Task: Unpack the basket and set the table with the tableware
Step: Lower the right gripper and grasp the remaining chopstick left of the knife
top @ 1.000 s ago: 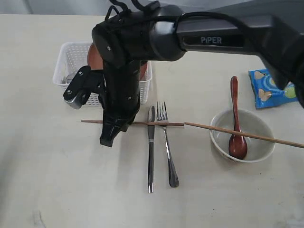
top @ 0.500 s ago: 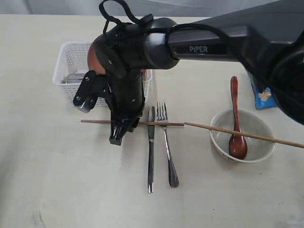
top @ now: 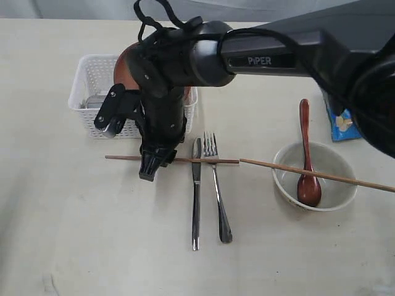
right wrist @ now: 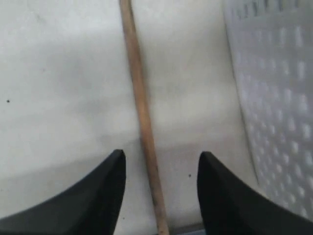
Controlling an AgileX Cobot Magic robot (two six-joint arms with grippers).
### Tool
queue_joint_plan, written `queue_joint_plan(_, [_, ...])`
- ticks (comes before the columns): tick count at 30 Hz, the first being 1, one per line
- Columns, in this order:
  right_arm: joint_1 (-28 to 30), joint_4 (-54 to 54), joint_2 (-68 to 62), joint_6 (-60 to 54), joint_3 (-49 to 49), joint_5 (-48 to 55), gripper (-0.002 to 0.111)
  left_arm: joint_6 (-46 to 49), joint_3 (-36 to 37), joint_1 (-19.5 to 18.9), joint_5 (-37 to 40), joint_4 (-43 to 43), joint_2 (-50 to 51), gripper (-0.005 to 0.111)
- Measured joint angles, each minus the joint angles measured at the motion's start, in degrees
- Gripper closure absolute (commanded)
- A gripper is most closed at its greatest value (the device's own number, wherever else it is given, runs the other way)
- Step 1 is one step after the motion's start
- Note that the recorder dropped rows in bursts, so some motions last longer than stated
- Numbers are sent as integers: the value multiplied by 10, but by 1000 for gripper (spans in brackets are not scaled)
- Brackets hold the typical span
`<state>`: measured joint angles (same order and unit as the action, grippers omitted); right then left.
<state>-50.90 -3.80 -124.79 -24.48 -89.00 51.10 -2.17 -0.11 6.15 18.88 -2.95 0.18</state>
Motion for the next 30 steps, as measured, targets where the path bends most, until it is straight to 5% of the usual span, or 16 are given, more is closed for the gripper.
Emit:
queue_joint_plan(14, [59, 54, -14, -7, -61, 11, 63, 0, 0, 0, 0, 0, 0, 107])
queue_joint_plan(30, [26, 160, 11, -112, -37, 132, 63, 0, 0, 0, 0, 0, 0, 107])
